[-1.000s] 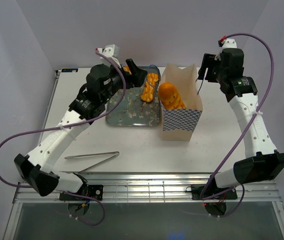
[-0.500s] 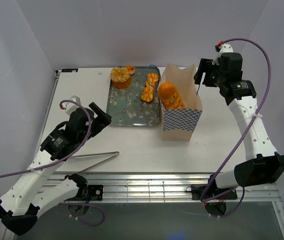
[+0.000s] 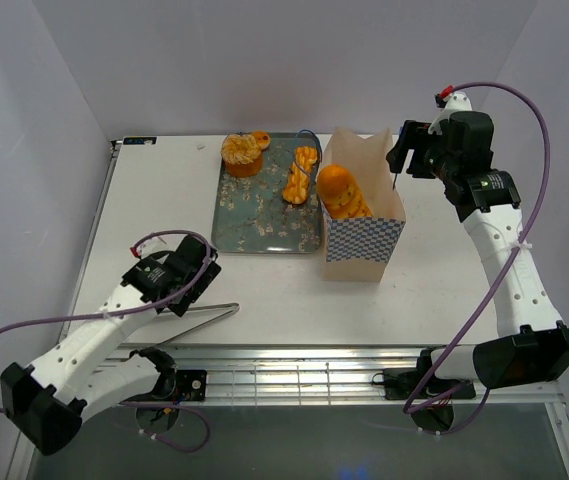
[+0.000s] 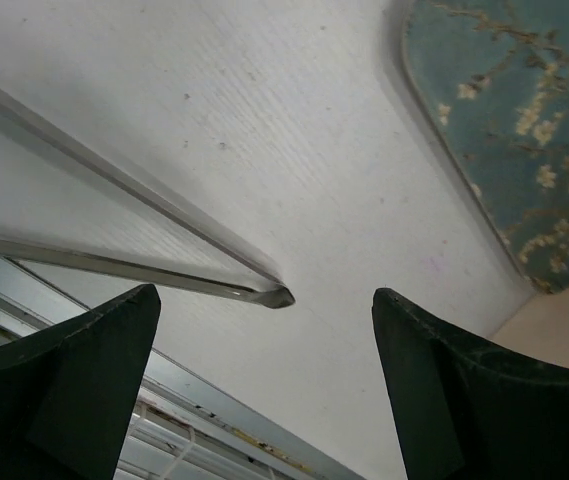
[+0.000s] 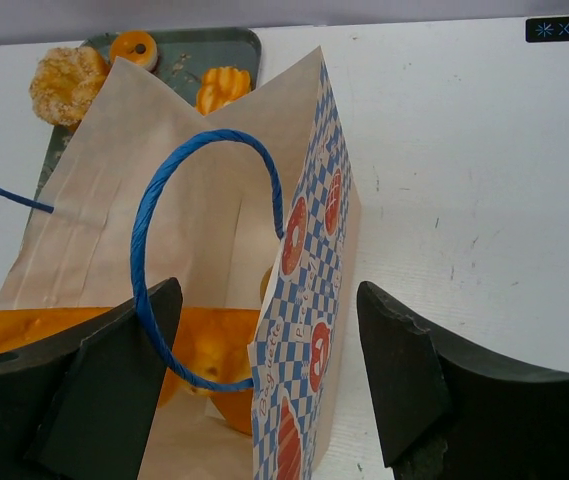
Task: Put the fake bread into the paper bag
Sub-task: Adjust the paper bag at the center of the board, then adjust the clamp at the center of the board, then pick up the clamp at the center of the board, then adjust the fake bread at the center of the board.
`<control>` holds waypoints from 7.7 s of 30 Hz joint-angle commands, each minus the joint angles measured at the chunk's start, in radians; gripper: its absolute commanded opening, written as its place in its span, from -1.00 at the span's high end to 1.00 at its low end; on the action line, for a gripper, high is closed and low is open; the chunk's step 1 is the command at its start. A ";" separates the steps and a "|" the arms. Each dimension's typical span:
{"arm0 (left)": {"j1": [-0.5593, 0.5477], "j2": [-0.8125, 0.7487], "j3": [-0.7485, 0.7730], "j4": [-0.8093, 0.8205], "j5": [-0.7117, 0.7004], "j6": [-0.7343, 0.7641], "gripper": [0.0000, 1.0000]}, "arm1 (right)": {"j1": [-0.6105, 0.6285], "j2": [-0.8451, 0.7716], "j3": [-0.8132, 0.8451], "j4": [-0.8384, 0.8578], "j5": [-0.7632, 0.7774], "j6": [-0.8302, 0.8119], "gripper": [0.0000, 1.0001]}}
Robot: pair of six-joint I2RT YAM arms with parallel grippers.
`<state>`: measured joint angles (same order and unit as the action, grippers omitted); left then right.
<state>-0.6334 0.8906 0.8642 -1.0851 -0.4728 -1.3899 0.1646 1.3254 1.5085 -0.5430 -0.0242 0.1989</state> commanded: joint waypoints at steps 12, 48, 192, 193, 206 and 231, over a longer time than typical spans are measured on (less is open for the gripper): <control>0.204 0.155 -0.160 0.111 0.160 -0.141 -0.79 | -0.004 -0.040 -0.016 0.051 -0.010 0.008 -0.53; 0.442 0.738 0.111 0.455 -0.110 0.678 1.00 | -0.002 -0.029 -0.045 0.084 -0.016 0.016 -0.52; 0.420 -0.185 0.090 0.654 1.336 0.664 0.17 | 0.009 0.011 0.005 0.066 -0.037 0.033 -0.40; 0.417 -0.168 0.091 0.662 1.333 0.664 0.16 | 0.009 0.011 0.005 0.064 -0.036 0.033 -0.40; 0.315 -0.029 0.108 0.826 1.284 0.624 -0.05 | 0.010 0.017 0.009 0.060 -0.033 0.027 -0.38; 0.078 0.226 0.256 0.952 1.116 0.623 -0.04 | 0.047 0.021 -0.004 0.063 -0.028 0.028 -0.11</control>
<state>-0.5392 1.1000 1.0710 -0.1902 0.6651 -0.7681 0.2047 1.3483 1.4776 -0.5018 -0.0555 0.2287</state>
